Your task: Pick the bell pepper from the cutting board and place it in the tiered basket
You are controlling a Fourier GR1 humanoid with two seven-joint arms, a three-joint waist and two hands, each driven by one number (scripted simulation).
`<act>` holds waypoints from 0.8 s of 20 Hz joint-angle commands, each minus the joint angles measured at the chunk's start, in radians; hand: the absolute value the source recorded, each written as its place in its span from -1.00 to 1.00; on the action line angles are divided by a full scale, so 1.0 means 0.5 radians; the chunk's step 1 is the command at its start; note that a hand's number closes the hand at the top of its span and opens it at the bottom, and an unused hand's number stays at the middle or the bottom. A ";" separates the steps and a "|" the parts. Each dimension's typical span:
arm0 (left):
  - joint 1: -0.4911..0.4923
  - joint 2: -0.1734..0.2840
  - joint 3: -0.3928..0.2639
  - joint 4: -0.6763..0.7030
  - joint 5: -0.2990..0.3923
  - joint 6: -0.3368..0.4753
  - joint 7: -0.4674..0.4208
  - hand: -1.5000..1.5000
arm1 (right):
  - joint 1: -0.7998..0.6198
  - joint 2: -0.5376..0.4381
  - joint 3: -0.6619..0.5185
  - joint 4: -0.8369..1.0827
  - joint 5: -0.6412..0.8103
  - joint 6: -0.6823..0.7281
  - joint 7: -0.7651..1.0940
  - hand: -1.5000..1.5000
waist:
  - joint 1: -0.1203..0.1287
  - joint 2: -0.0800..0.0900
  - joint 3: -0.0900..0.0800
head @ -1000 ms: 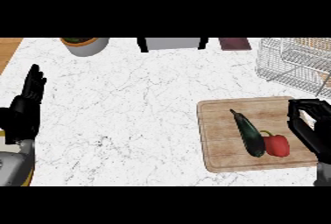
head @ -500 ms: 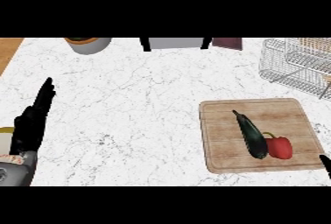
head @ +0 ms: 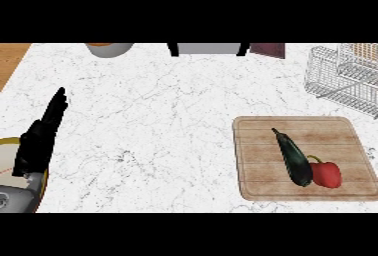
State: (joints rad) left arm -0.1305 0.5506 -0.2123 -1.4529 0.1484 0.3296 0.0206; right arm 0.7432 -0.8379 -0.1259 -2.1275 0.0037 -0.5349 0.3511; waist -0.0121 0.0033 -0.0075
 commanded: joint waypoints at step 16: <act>-0.146 -0.122 -0.010 0.028 -0.140 -0.039 0.124 0.00 | -0.909 -0.426 0.504 -0.132 0.236 0.352 1.794 -1.00 | 0.090 0.008 0.013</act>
State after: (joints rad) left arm -0.1967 0.4822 -0.2286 -1.4284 0.0830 0.3231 0.0591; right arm 0.3718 -1.0673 0.0164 -2.2302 0.0657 -0.3686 1.0833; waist 0.0296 0.0079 -0.0020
